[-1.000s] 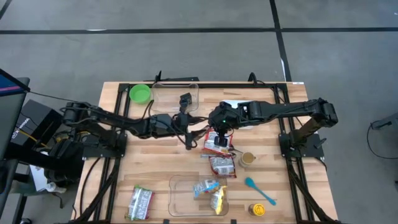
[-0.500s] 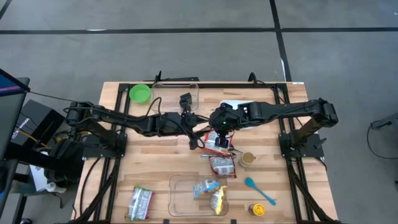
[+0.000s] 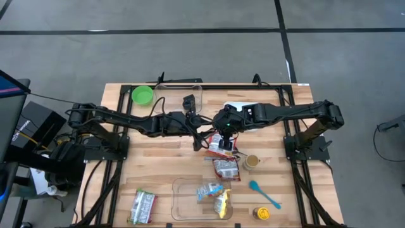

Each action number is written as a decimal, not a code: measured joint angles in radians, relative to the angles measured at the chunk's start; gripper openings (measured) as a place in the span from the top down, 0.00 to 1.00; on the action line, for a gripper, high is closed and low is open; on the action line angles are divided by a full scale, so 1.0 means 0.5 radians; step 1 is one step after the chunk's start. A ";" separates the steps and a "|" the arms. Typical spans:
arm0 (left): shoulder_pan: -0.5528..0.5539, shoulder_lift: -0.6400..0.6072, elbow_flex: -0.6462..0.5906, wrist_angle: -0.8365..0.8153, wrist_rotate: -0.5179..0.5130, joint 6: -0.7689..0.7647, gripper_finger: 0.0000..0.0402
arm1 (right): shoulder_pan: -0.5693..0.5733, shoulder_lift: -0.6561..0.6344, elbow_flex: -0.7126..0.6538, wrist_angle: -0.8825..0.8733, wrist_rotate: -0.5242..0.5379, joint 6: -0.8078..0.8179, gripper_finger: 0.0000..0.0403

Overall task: Pick & Place Food Item
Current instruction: Put the orange seasoning pack into the top transparent bin

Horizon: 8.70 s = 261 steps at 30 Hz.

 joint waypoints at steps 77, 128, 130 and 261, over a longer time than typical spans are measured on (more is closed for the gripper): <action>0.008 0.001 -0.003 0.004 -0.003 0.019 1.00 | 0.000 -0.126 -0.002 -0.359 0.001 -0.002 0.81; 0.088 -0.037 -0.004 -0.006 -0.006 0.026 1.00 | 0.065 -1.481 -1.427 1.005 -0.001 -0.201 0.81; 0.133 -0.072 -0.003 0.004 -0.014 0.028 1.00 | 0.065 -1.516 -1.468 1.052 -0.001 -0.203 0.81; 1.525 0.200 -1.003 1.427 0.438 0.010 0.82 | 0.019 -1.401 -1.542 1.256 -0.001 -0.323 0.81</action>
